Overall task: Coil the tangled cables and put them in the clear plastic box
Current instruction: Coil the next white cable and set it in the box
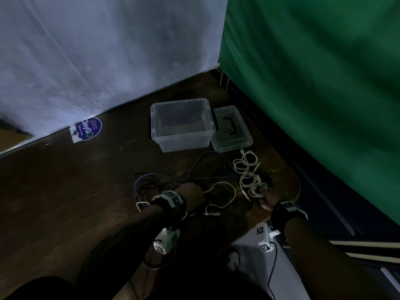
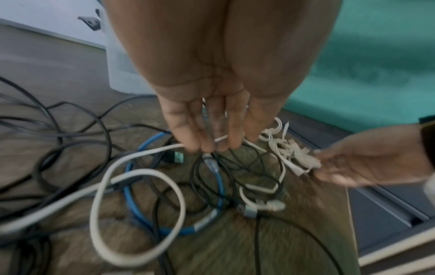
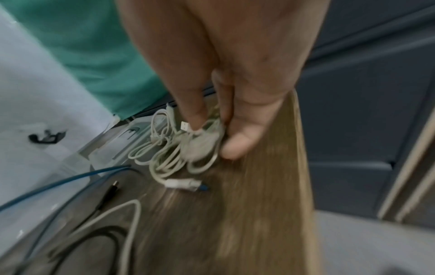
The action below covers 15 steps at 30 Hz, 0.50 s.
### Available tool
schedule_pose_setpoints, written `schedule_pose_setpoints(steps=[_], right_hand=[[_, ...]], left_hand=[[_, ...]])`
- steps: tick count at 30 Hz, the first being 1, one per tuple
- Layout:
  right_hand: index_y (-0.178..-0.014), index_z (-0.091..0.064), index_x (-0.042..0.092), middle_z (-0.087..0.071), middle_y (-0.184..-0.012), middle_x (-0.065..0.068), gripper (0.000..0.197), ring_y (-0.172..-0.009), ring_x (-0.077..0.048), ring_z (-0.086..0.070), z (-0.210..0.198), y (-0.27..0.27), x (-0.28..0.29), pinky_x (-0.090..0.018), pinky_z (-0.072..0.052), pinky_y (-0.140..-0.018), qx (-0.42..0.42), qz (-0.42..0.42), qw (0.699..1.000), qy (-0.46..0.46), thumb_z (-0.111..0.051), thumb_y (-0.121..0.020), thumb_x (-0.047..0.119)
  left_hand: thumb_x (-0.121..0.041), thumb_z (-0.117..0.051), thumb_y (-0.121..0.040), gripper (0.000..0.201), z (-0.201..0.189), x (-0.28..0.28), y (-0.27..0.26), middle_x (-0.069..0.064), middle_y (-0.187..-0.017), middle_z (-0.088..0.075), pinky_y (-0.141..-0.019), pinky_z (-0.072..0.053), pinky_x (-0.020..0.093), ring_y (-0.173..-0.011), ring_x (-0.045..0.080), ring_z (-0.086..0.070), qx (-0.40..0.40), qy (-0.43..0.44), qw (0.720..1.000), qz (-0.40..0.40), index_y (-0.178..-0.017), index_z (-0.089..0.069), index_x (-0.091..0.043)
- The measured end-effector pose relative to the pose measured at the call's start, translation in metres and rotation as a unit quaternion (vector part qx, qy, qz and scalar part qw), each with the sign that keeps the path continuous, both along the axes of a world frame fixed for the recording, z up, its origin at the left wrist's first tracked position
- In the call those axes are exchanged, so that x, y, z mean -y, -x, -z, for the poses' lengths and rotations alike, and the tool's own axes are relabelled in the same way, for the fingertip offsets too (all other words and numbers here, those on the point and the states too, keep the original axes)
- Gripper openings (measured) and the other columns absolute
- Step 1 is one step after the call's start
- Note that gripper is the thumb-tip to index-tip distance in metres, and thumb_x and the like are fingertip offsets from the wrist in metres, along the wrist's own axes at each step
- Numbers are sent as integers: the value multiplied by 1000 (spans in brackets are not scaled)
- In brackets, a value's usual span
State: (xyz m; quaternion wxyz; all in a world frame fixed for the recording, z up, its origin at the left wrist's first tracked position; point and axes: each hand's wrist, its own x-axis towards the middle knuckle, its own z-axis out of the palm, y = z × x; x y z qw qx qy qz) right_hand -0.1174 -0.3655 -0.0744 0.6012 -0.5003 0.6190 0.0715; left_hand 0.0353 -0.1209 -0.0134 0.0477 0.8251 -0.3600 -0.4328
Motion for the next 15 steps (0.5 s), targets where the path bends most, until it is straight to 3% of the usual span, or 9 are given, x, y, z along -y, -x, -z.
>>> schedule_pose_setpoints(steps=[2,3,5,7,8,10,13,15], right_hand=[[-122,-58,10,-60,-98,-12,27,-69,-17,-50,-19,4,-2,-30,-42,-56,-19,-59,998,16,-53,-98,21],[-126,-57,8,-61,-109,-17,31,-72,-19,-51,-31,5,-2,-30,-43,-61,-26,-98,994,41,-51,-99,22],[-116,-61,7,-58,-127,-21,30,-88,-28,-55,-51,4,3,-33,-44,-77,-55,-189,966,165,-44,-103,28],[-116,-63,12,-60,-125,-14,32,-106,-30,-55,-76,-3,-2,-34,-43,-90,-36,-223,930,291,-48,-100,36],[-114,-63,16,-62,-118,-7,27,-106,-27,-55,-89,-10,-10,-31,-43,-87,4,-223,921,319,-52,-98,36],[-110,-61,23,-62,-107,4,17,-103,-19,-59,-106,-29,-36,-25,-44,-76,134,-268,902,310,-60,-95,31],[-118,-62,29,-66,-114,11,29,-108,-5,-62,-120,-56,-76,-18,-48,-86,251,-389,858,220,-66,-91,37],[-116,-66,23,-68,-111,10,29,-103,-1,-63,-135,-72,-94,-16,-49,-86,275,-456,821,206,-66,-91,37]], left_hand=[[-13,-48,-95,26,-4,-5,-7,11,-117,-65,-80,-46,27,-104,31,-61,4,41,999,-28,-110,-69,-5],[-11,-51,-93,24,-5,-8,-11,9,-118,-64,-85,-47,28,-106,29,-60,2,62,997,-46,-110,-69,-9],[-6,-58,-88,22,-11,-13,-16,9,-113,-66,-88,-48,29,-104,28,-62,2,112,991,-69,-105,-71,-12],[0,-57,-84,21,-19,-16,-21,6,-99,-67,-78,-46,25,-90,24,-63,-1,171,980,-106,-95,-71,-12],[2,-56,-84,19,-25,-17,-22,2,-91,-66,-74,-45,24,-81,20,-62,-3,195,974,-118,-90,-69,-12],[1,-57,-84,20,-36,-17,-26,-4,-81,-63,-68,-48,28,-70,11,-61,-6,246,960,-134,-83,-60,-19],[-2,-62,-82,28,-58,-18,-31,0,-82,-63,-65,-52,33,-72,16,-62,-4,300,942,-147,-78,-52,-28],[-5,-64,-83,28,-75,-20,-34,-3,-81,-60,-63,-47,26,-72,14,-58,-11,327,931,-163,-79,-50,-28]])
